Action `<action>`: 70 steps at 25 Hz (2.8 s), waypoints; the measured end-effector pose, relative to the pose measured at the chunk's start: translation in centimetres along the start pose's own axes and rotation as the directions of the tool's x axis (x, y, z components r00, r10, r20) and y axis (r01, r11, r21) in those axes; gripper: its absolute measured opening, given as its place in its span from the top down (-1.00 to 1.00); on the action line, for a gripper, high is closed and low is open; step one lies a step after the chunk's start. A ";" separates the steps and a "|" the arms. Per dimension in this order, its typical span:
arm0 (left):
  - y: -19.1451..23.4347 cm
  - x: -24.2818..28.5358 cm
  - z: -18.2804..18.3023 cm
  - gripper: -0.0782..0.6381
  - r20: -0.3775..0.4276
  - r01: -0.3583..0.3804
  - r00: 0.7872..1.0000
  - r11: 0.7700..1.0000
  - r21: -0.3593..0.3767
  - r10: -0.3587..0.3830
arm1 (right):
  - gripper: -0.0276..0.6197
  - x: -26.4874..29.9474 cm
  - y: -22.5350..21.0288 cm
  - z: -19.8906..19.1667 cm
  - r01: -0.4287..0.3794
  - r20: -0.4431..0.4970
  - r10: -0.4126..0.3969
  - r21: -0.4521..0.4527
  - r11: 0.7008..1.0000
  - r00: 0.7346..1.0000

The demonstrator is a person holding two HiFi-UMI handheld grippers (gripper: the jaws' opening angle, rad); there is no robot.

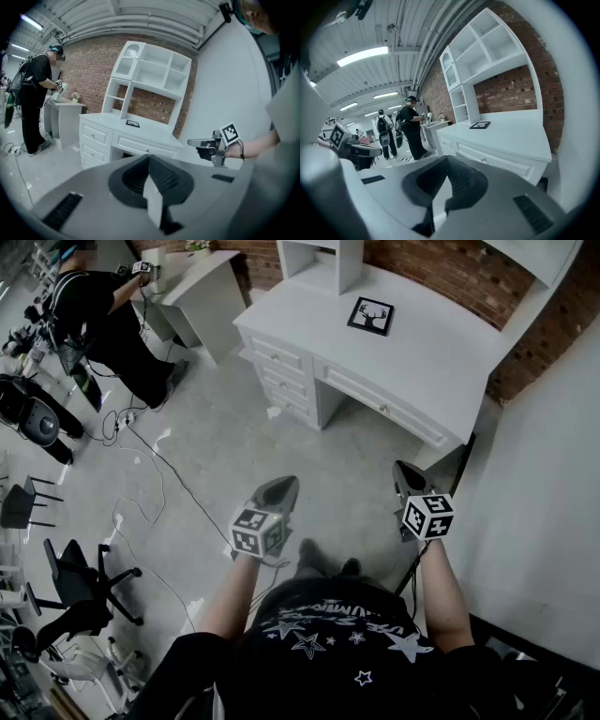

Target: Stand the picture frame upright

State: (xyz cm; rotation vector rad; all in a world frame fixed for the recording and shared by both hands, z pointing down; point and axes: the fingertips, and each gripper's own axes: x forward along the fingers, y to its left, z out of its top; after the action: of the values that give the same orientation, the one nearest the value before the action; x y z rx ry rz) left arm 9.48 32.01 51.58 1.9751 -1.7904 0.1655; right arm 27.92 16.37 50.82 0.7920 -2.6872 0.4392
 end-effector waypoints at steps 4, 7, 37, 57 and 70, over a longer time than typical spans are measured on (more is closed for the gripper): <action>0.1 0.4 -1.4 0.73 -0.025 0.002 1.000 1.000 -0.018 -0.003 | 0.87 0.8 0.7 -0.4 -0.023 -0.018 0.022 -0.021 1.000 1.000; 0.6 0.5 -1.9 0.73 -0.029 0.001 1.000 0.999 -0.036 -0.002 | 0.87 1.5 1.0 -0.6 -0.024 -0.027 0.023 -0.019 1.000 0.999; 10.5 3.2 -1.3 0.73 -0.045 0.041 0.998 0.996 -0.085 -0.045 | 0.87 10.6 1.1 -0.7 0.108 -0.104 -0.103 0.043 0.993 0.989; 16.7 15.5 8.0 0.73 -0.047 -0.077 0.996 0.995 -0.067 0.074 | 0.86 26.5 -11.2 7.8 0.024 -0.084 -0.016 0.094 0.995 0.996; 15.1 24.0 13.1 0.73 -0.049 -0.067 0.997 0.998 -0.020 0.066 | 0.86 31.1 -18.5 10.1 0.000 -0.114 0.016 0.138 0.990 0.993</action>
State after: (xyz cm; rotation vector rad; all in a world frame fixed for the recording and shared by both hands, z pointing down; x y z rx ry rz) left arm -4.54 4.11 53.32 1.8816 -1.8210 0.2127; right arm 11.43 -16.86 56.88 0.7688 -2.5754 0.6587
